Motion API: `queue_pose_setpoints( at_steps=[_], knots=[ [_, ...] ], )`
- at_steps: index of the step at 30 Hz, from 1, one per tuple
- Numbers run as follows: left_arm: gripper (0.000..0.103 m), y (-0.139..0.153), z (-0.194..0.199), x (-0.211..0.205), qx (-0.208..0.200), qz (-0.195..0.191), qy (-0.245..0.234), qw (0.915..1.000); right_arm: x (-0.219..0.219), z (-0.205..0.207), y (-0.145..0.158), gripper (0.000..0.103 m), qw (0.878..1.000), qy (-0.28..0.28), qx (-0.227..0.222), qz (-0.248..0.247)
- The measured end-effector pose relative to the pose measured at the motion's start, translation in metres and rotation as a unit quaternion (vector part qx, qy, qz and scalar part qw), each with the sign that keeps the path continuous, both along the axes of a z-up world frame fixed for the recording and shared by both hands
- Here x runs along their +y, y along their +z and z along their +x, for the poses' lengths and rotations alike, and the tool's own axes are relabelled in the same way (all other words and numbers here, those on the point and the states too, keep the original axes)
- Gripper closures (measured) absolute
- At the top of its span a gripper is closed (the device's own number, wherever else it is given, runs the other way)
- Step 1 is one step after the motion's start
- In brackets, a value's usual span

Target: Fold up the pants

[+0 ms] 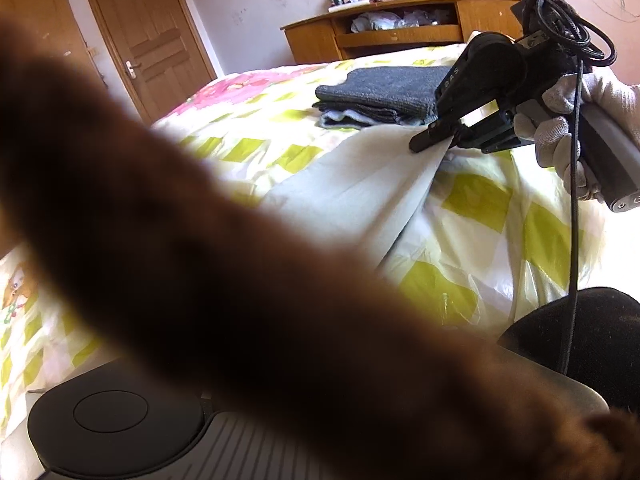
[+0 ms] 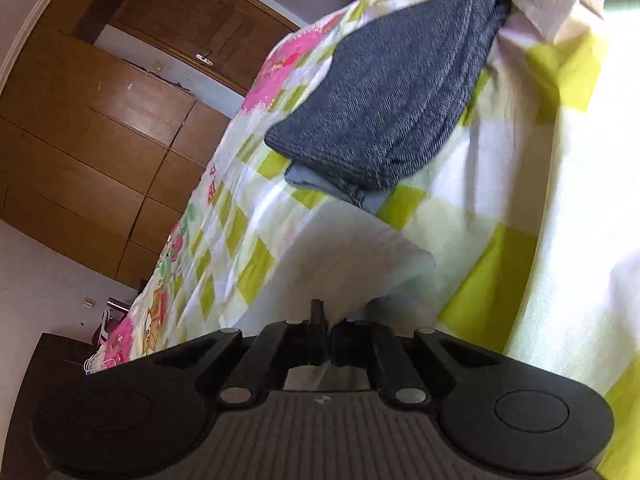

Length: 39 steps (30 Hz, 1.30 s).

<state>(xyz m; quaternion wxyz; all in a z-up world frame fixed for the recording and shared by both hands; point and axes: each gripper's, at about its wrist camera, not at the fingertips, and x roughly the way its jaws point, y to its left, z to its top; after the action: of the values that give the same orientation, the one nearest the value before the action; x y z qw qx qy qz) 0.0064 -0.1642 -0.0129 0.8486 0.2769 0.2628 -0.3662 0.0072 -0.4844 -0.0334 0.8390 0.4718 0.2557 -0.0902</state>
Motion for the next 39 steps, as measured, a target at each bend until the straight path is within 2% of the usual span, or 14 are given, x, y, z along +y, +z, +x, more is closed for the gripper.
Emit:
queue_pose_setpoints(
  at_steps=[1, 3, 6, 10, 15, 18, 21, 22, 24, 27, 29, 32, 35, 39],
  knots=[
    [0.068, 0.001, -0.001, 0.000, 0.002, -0.010, 0.002, 0.9999, -0.002, -0.005, 0.007, 0.082, 1.000, -0.008, -0.002, -0.020],
    [0.062, -0.003, -0.001, -0.003, 0.022, -0.018, -0.002, 0.9996, -0.005, -0.008, 0.013, 0.082, 0.997, -0.018, 0.019, -0.067],
    [0.062, -0.024, 0.001, -0.013, 0.062, 0.013, -0.009, 0.9980, -0.001, 0.000, 0.004, 0.081, 0.988, 0.008, 0.100, -0.118],
    [0.060, -0.018, 0.000, 0.005, 0.078, -0.019, 0.005, 0.9968, 0.004, -0.019, 0.019, 0.072, 0.981, -0.010, 0.104, -0.162],
    [0.060, -0.003, -0.002, 0.040, 0.051, -0.028, 0.036, 0.9977, 0.037, -0.035, 0.053, 0.072, 0.957, -0.015, 0.093, -0.276],
    [0.060, 0.006, -0.001, 0.065, 0.037, -0.037, 0.059, 0.9969, 0.079, -0.018, 0.072, 0.071, 0.946, 0.055, 0.050, -0.317],
    [0.059, 0.008, 0.003, 0.088, 0.014, -0.031, 0.088, 0.9956, 0.137, 0.024, 0.080, 0.071, 0.930, 0.188, 0.005, -0.316],
    [0.059, 0.007, 0.006, 0.096, 0.011, -0.031, 0.098, 0.9946, 0.158, 0.040, 0.080, 0.070, 0.923, 0.229, -0.008, -0.310],
    [0.058, 0.003, 0.012, 0.111, 0.009, -0.032, 0.120, 0.9922, 0.206, 0.080, 0.075, 0.069, 0.899, 0.314, -0.026, -0.303],
    [0.058, -0.005, 0.020, 0.130, -0.001, -0.036, 0.146, 0.9887, 0.283, 0.135, 0.062, 0.064, 0.852, 0.408, -0.050, -0.324],
    [0.058, -0.008, 0.027, 0.140, -0.001, -0.040, 0.158, 0.9866, 0.323, 0.166, 0.050, 0.062, 0.829, 0.447, -0.058, -0.331],
    [0.056, -0.009, 0.037, 0.154, 0.004, -0.057, 0.170, 0.9838, 0.363, 0.203, 0.033, 0.062, 0.805, 0.497, -0.046, -0.321],
    [0.054, -0.007, 0.047, 0.169, 0.021, -0.093, 0.179, 0.9793, 0.387, 0.217, 0.023, 0.062, 0.782, 0.520, -0.038, -0.342],
    [0.054, -0.008, 0.054, 0.179, 0.030, -0.119, 0.184, 0.9753, 0.394, 0.218, 0.024, 0.062, 0.769, 0.540, -0.030, -0.342]
  ],
)
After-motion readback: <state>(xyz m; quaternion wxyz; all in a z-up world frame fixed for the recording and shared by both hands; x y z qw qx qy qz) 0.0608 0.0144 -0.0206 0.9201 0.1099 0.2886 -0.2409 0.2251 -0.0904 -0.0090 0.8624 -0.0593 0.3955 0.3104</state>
